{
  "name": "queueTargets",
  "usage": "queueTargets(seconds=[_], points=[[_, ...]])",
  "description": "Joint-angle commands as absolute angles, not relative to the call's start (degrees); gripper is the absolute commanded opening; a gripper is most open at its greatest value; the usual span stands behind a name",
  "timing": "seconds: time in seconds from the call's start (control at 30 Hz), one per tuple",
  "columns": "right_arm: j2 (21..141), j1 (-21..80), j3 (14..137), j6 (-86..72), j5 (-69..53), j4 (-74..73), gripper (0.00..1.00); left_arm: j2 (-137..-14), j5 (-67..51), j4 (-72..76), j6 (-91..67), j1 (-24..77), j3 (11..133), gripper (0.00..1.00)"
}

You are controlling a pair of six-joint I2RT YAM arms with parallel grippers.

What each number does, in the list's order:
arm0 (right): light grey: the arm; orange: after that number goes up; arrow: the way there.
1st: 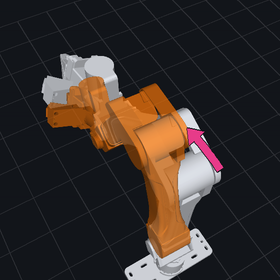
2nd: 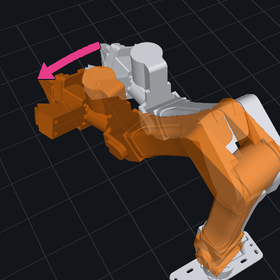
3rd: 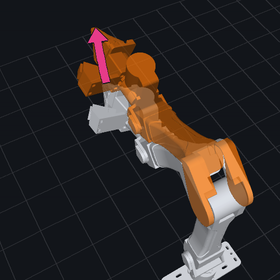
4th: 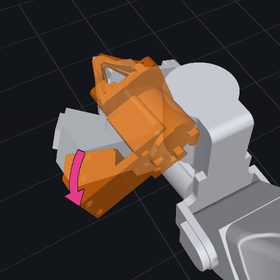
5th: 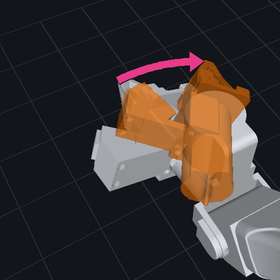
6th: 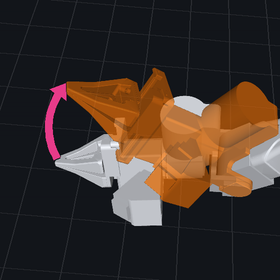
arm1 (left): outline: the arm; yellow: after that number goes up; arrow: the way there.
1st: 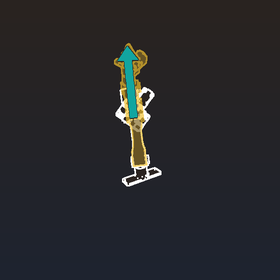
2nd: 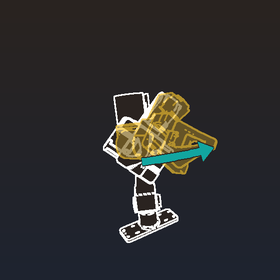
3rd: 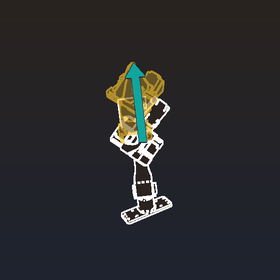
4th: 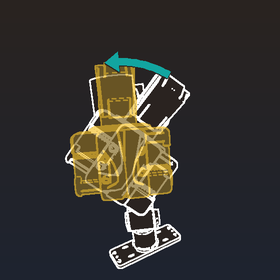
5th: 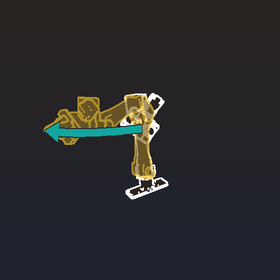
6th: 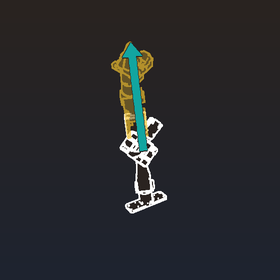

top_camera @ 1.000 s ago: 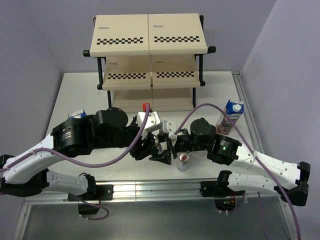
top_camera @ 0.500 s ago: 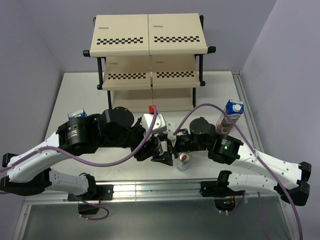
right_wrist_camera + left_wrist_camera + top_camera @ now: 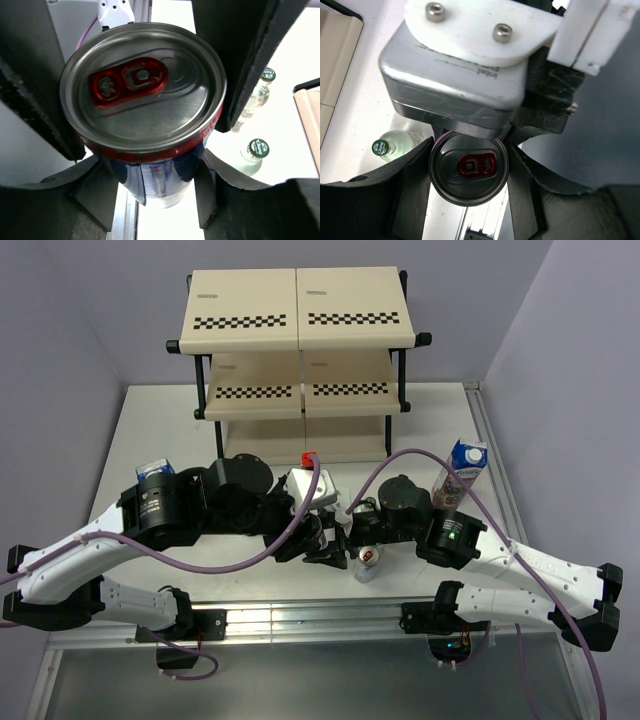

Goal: Place and organize the beverage onto the shelf
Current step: Pick up the drink from the center of the board.

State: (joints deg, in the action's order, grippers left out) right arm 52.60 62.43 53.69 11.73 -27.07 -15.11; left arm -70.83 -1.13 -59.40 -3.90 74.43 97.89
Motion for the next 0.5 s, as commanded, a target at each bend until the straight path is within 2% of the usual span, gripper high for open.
queueTargets(seconds=[0.0, 0.07, 0.1, 0.17, 0.2, 0.27, 0.33, 0.4, 0.47], points=[[51.07, 62.4, 55.46, 10.81, -28.91, -12.22, 0.34, -69.87, 2.26, -55.9, -3.86, 74.44, 99.14, 0.0], [50.36, 62.4, 54.24, 10.46, -30.84, -9.43, 0.13, -70.14, 5.26, -54.76, -4.74, 74.44, 98.88, 0.01], [49.06, 62.4, 53.36, 9.59, -32.24, -7.49, 0.0, -70.14, 8.14, -54.15, -5.09, 74.44, 98.7, 0.14], [47.73, 62.4, 50.73, 8.27, -32.08, -2.05, 0.0, -70.22, 10.19, -51.95, -5.36, 74.44, 98.0, 0.36], [47.29, 62.4, 50.45, 7.57, -31.12, -1.41, 0.0, -70.22, 10.89, -51.25, -5.27, 74.44, 97.82, 0.52], [47.29, 62.4, 50.8, 7.56, -29.98, -1.32, 0.0, -70.49, 12.74, -49.49, -5.1, 74.36, 97.82, 0.68], [47.37, 62.4, 50.98, 7.38, -27.7, -1.14, 0.0, -70.31, 14.84, -47.73, -4.84, 74.36, 97.48, 0.9], [47.29, 62.4, 50.71, 6.77, -25.76, -0.44, 0.0, -69.53, 18.71, -44.66, -4.75, 74.36, 96.77, 0.98], [46.58, 62.31, 49.66, 6.51, -21.11, -0.26, 0.0, -68.38, 22.14, -42.2, -5.18, 74.36, 95.63, 1.0]])
